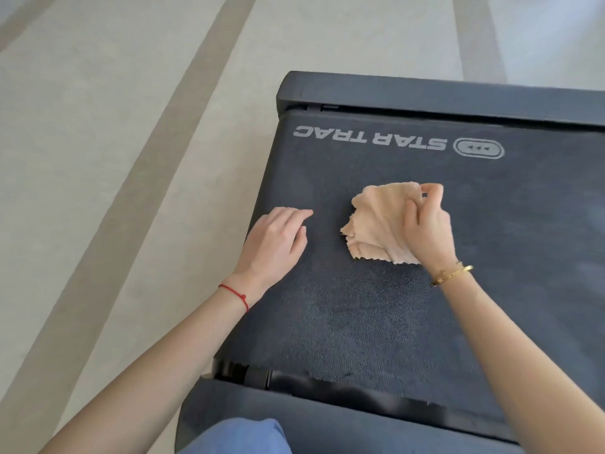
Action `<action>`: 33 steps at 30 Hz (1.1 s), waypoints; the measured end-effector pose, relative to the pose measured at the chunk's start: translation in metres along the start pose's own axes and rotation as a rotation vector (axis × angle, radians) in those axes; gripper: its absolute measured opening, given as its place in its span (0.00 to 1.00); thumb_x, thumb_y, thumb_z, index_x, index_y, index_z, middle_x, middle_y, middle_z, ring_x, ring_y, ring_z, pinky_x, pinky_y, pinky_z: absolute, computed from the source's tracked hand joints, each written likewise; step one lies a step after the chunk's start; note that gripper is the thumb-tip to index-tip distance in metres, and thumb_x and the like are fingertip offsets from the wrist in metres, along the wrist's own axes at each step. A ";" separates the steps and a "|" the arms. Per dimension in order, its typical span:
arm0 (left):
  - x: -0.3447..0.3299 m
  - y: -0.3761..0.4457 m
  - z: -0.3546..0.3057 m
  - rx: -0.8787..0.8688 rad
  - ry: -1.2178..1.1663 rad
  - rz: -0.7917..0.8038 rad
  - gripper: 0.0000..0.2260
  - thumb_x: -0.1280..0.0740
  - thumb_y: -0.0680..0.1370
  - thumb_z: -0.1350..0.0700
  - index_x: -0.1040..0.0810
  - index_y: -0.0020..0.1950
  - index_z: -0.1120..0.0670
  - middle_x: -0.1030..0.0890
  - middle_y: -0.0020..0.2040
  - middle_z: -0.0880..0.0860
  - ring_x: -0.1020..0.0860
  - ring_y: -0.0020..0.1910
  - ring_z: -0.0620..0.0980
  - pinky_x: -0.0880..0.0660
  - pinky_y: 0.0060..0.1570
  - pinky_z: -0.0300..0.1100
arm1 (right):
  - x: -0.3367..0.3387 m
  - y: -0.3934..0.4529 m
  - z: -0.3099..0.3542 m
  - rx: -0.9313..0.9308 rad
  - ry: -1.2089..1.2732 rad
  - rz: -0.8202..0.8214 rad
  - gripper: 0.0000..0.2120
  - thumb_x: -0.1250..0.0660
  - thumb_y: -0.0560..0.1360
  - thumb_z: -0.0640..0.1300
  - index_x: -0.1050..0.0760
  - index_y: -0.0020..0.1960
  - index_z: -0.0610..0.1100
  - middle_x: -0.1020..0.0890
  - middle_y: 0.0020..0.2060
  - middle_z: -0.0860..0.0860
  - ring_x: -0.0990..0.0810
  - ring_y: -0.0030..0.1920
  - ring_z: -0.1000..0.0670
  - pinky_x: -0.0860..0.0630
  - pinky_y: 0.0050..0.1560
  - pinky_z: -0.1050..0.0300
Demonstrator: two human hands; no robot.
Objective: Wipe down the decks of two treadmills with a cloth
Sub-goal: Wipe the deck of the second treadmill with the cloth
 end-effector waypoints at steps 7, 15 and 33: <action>-0.028 -0.002 0.010 -0.004 0.017 -0.037 0.13 0.37 0.80 0.60 0.21 0.64 0.58 0.18 0.57 0.54 0.22 0.59 0.54 0.24 0.54 0.49 | -0.003 0.007 -0.015 0.200 -0.483 -0.186 0.24 0.38 0.78 0.42 0.36 0.72 0.38 0.26 0.60 0.40 0.29 0.59 0.37 0.32 0.57 0.44; -0.041 -0.006 0.021 0.072 0.106 -0.002 0.17 0.39 0.82 0.56 0.26 0.70 0.57 0.26 0.70 0.55 0.31 0.71 0.56 0.36 0.71 0.52 | -0.043 -0.015 -0.018 0.458 -0.687 0.306 0.27 0.49 0.80 0.62 0.45 0.78 0.58 0.46 0.78 0.54 0.52 0.78 0.43 0.53 0.76 0.38; -0.069 0.025 0.040 0.158 0.121 0.085 0.25 0.47 0.84 0.47 0.44 0.80 0.50 0.45 0.81 0.51 0.50 0.80 0.50 0.52 0.78 0.55 | -0.085 0.063 -0.002 0.534 -0.626 0.227 0.23 0.50 0.84 0.52 0.42 0.78 0.50 0.41 0.77 0.52 0.46 0.77 0.44 0.53 0.76 0.44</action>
Point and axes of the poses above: each hand's wrist, its own y-axis towards the middle knuckle, its own x-axis out of the back of the hand, z = x × y, the point moved 2 cm from there along y, towards the middle knuckle
